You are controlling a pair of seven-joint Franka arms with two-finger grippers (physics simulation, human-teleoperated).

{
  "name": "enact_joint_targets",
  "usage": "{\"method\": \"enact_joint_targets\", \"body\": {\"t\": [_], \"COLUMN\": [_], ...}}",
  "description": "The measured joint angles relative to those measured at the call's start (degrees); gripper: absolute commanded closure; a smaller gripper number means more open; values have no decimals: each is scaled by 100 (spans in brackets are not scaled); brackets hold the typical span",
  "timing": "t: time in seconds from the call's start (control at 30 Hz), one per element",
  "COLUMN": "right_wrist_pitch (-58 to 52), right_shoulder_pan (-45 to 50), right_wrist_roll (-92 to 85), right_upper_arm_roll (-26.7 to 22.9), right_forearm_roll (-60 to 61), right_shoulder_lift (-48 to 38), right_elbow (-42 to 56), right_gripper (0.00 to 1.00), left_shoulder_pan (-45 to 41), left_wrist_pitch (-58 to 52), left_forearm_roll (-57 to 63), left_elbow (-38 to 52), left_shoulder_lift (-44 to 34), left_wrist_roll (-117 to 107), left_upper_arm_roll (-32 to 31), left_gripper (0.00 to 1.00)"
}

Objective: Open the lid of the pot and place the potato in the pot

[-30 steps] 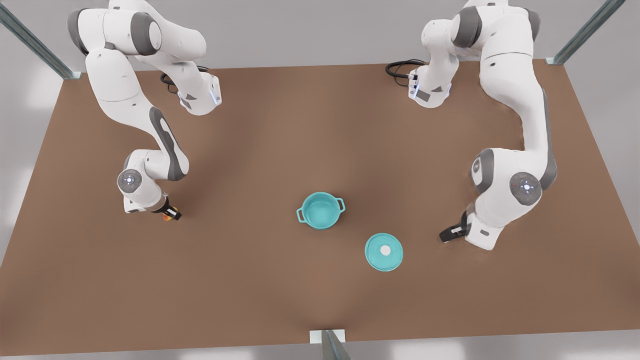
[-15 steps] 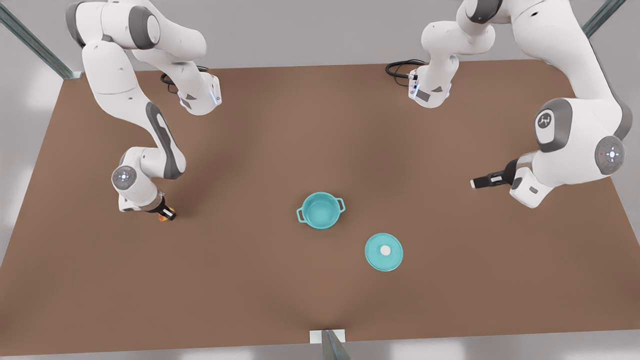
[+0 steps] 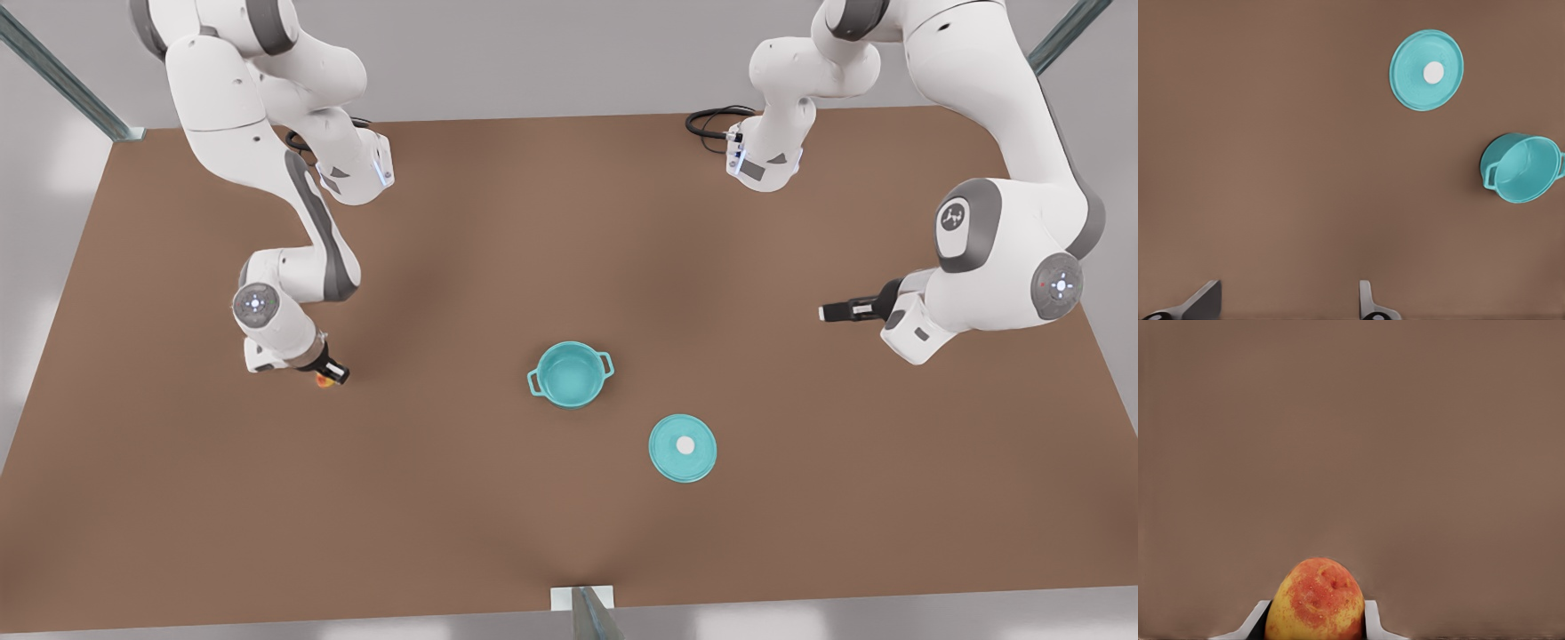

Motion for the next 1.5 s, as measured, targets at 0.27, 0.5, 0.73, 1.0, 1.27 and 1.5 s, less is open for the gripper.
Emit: {"method": "enact_joint_targets", "body": {"t": [0.27, 0.5, 0.73, 1.0, 1.27, 1.5], "right_wrist_pitch": [-518, -996, -1391, -1948, -2174, -2254], "right_shoulder_pan": [1037, 1241, 1827, 2168, 2710, 2845], "right_wrist_roll": [465, 1031, 1650, 2370, 3035, 3540], "right_upper_arm_roll": [39, 760, 994, 959, 758, 698], "right_forearm_roll": [313, 397, 544, 599, 567, 552], "right_shoulder_lift": [-188, -211, 384, 1482, 2551, 2882], "right_elbow": [343, 888, 2155, 3875, 4806, 5367], "right_gripper": [45, 45, 46, 46, 45, 0], "left_shoulder_pan": [54, -19, -181, -228, -180, -202], "left_wrist_pitch": [-26, 11, 402, 508, 331, 351], "left_forearm_roll": [52, 354, 538, 658, 666, 681], "left_elbow": [-211, -479, -391, -377, -468, -533], "left_shoulder_lift": [-77, -331, -467, -565, -731, -744], "left_wrist_roll": [-1, -2, 23, -8, -88, -135], "left_upper_arm_roll": [42, 26, -257, -372, -332, -340], "left_gripper": [0, 0, 0, 0, 0, 0]}}
